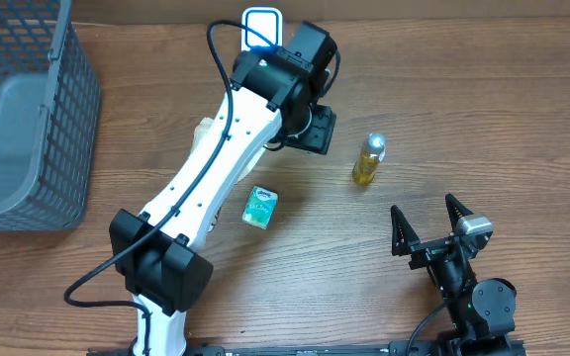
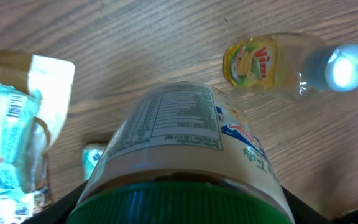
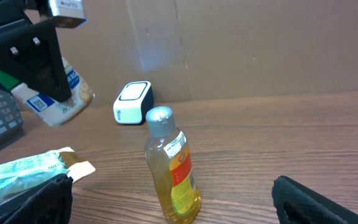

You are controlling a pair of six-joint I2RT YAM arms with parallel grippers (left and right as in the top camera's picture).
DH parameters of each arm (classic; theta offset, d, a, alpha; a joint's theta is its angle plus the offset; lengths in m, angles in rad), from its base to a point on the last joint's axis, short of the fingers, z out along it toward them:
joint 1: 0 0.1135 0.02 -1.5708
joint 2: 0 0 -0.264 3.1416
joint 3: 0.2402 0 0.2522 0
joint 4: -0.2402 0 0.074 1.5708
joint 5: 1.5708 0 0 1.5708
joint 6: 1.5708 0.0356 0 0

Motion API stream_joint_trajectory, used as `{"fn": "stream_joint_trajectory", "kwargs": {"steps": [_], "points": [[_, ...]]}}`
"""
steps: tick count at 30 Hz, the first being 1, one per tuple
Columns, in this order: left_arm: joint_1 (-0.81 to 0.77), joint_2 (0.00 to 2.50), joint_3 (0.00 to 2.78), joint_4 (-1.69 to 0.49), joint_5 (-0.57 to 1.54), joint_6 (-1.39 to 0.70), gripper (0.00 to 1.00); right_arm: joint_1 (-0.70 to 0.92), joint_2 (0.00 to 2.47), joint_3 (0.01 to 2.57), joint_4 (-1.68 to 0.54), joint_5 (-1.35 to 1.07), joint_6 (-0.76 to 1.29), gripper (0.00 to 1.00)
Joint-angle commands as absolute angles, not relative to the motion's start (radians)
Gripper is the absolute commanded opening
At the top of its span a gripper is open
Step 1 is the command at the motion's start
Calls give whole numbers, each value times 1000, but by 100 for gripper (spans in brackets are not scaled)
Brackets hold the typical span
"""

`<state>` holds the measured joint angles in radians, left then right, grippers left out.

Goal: Scan the item barcode
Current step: 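Carry the jar right and lower it onto the table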

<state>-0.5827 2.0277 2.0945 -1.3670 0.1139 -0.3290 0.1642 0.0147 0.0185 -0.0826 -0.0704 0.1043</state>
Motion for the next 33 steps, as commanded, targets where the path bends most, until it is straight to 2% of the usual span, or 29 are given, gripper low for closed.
{"fn": "stream_joint_trajectory", "kwargs": {"steps": [1,13,21,27,30,33], "points": [[-601,2041,2076,-1355,130,-393,4,161,3,8,-80,-61,101,100],[-627,2041,1895,-1205,128,-507,5,161,3,8,-80,-61,101,100],[-631,2041,1805,-1127,126,-506,9,162,3,8,-80,-61,101,100],[-635,2042,1802,-1107,121,-510,7,161,3,8,-80,-61,101,100],[-643,2043,1802,-1102,75,-521,5,161,3,8,-80,-61,101,100],[-659,2051,1802,-1102,13,-556,8,161,3,8,-80,-61,101,100]]}}
